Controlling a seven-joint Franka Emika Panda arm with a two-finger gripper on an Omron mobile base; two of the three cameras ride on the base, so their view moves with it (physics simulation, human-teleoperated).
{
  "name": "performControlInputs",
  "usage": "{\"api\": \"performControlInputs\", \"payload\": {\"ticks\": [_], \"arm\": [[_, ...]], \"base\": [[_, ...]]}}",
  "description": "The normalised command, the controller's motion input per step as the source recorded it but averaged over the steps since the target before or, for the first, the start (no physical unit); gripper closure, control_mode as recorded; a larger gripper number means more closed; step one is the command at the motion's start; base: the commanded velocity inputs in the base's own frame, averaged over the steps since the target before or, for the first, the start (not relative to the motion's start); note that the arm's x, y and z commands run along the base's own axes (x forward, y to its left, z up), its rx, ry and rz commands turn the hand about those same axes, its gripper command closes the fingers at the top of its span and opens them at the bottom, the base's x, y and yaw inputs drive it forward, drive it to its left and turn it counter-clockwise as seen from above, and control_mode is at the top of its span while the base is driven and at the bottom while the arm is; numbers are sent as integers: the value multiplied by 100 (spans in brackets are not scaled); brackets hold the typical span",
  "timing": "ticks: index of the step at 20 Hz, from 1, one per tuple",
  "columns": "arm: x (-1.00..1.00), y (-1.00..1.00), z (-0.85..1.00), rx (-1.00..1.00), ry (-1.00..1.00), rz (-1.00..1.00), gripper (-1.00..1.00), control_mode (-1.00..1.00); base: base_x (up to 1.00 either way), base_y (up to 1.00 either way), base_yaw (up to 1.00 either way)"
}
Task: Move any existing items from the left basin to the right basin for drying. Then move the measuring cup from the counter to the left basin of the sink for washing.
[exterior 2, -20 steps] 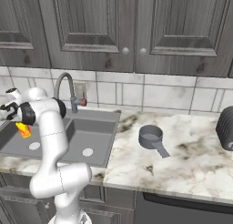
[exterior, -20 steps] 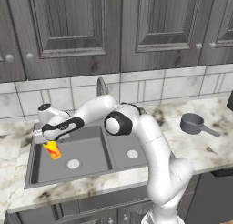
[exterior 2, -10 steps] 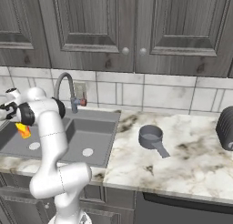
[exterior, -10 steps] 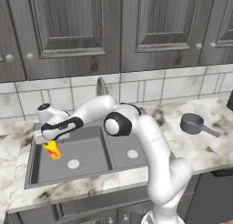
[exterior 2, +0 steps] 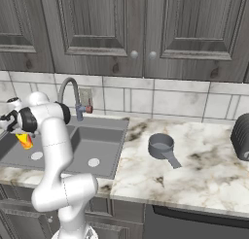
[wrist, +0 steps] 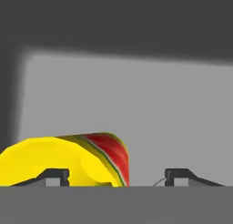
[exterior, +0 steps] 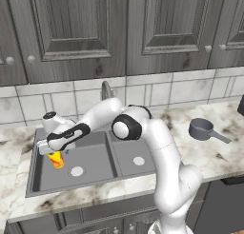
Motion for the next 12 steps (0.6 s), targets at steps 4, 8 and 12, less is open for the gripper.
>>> {"api": "performControlInputs", "payload": {"ticks": [4,8,12], "arm": [[0,0,-19,0,3,0,100,-100],[0,0,-9,0,4,0,100,-100],[-7,0,0,0,0,0,100,-100]], "base": [[0,0,0],[0,0,0],[0,0,0]]}}
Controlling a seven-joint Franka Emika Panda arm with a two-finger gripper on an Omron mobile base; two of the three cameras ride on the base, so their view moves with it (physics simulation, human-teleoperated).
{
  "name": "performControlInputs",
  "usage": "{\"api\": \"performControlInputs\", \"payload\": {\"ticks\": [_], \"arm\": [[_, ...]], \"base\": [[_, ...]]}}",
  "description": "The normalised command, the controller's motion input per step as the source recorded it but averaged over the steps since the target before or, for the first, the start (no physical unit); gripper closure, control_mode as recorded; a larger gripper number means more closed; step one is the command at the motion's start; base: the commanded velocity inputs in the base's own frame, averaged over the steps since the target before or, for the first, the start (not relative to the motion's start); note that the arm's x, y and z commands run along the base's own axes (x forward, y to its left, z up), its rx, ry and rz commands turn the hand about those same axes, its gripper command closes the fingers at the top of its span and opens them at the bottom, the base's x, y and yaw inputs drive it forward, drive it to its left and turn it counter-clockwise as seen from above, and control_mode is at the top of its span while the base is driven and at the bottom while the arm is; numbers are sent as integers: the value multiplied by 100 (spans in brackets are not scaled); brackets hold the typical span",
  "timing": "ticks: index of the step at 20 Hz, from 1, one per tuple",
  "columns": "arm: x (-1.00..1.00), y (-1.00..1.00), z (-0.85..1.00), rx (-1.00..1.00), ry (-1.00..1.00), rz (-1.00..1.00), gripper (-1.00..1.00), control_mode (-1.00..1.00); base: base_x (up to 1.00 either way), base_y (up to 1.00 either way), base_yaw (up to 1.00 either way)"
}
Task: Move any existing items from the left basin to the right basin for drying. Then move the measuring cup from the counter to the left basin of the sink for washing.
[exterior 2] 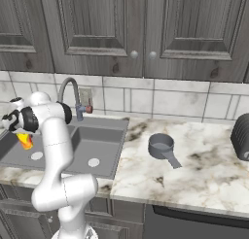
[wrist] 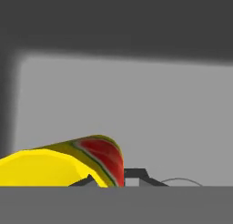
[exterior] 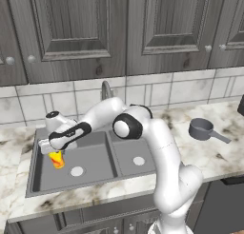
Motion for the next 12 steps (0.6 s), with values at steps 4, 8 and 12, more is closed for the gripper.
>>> {"api": "performControlInputs", "payload": {"ticks": [4,8,12], "arm": [[-26,-1,12,0,0,-1,100,-100],[-26,-8,35,0,0,-1,100,-100],[-15,-19,48,0,0,-1,100,-100]], "base": [[0,0,0],[0,0,0],[0,0,0]]}}
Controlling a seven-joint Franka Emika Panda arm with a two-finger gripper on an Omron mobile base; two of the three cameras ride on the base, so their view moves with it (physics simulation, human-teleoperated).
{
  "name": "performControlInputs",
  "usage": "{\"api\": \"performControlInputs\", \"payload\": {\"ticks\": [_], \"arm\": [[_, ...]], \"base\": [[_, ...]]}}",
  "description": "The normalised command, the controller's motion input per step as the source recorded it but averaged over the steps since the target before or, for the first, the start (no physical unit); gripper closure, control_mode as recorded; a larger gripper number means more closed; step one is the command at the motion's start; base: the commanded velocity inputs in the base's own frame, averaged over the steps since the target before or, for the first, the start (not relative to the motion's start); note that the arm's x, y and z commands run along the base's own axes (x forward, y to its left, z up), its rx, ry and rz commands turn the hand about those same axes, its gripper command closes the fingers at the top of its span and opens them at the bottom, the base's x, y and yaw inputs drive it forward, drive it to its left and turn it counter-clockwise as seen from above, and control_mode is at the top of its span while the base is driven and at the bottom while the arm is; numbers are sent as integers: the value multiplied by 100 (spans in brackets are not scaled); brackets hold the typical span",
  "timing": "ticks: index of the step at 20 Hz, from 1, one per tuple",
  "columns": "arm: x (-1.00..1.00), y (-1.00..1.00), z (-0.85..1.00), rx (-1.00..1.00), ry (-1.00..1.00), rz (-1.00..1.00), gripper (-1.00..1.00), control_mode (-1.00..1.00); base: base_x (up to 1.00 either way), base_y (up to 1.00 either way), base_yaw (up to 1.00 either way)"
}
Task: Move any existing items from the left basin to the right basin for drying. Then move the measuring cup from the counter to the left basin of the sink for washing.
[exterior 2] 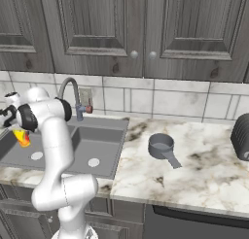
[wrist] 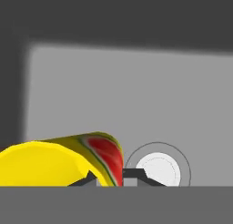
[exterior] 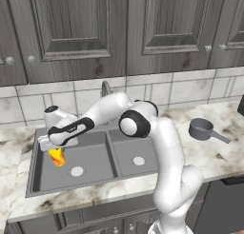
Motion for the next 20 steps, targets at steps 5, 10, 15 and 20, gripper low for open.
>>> {"api": "performControlInputs", "payload": {"ticks": [5,10,15,20], "arm": [[-9,-31,41,1,0,0,100,-100],[-29,-44,25,2,0,-1,100,-100],[-29,-48,22,6,0,-3,100,-100],[-25,-52,20,5,0,-1,100,-100]], "base": [[0,0,0],[0,0,0],[0,0,0],[0,0,0]]}}
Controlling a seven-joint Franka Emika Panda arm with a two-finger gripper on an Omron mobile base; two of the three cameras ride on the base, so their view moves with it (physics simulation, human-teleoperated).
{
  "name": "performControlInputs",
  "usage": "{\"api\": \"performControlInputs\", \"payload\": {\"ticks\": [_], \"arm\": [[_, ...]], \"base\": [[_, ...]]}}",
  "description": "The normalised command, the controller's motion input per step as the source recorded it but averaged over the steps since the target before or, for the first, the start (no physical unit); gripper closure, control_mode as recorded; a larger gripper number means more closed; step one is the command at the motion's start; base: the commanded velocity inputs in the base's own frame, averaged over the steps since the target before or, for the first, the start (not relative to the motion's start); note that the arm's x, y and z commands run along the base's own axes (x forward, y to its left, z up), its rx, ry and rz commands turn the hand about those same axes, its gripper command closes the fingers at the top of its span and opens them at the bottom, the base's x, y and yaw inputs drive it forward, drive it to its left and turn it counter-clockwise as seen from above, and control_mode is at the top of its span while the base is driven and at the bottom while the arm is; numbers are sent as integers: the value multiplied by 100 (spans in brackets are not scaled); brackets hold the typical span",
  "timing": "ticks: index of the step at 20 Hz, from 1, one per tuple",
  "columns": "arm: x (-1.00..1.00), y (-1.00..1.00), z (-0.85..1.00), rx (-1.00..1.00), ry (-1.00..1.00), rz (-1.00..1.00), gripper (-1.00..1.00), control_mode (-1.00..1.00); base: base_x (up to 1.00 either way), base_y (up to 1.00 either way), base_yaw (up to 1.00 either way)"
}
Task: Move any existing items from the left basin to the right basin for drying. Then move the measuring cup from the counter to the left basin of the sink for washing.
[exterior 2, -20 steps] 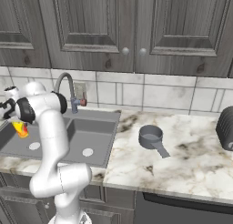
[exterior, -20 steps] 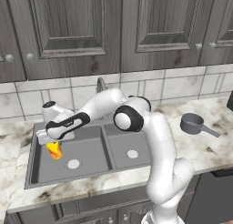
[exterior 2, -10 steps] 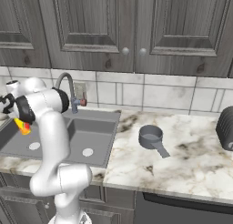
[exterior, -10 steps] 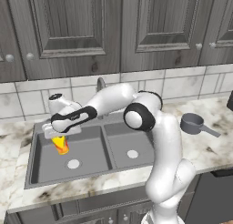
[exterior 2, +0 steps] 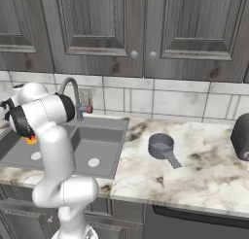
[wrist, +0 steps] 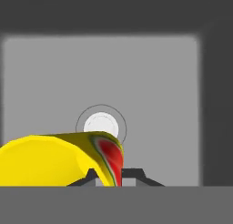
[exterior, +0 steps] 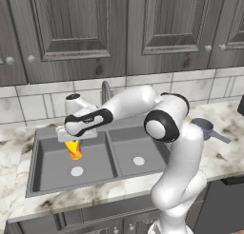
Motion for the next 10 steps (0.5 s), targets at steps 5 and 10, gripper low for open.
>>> {"api": "performControlInputs", "payload": {"ticks": [5,10], "arm": [[-26,-59,15,6,0,0,100,-100],[-29,-68,8,5,0,0,100,-100]], "base": [[0,0,0],[0,0,0]]}}
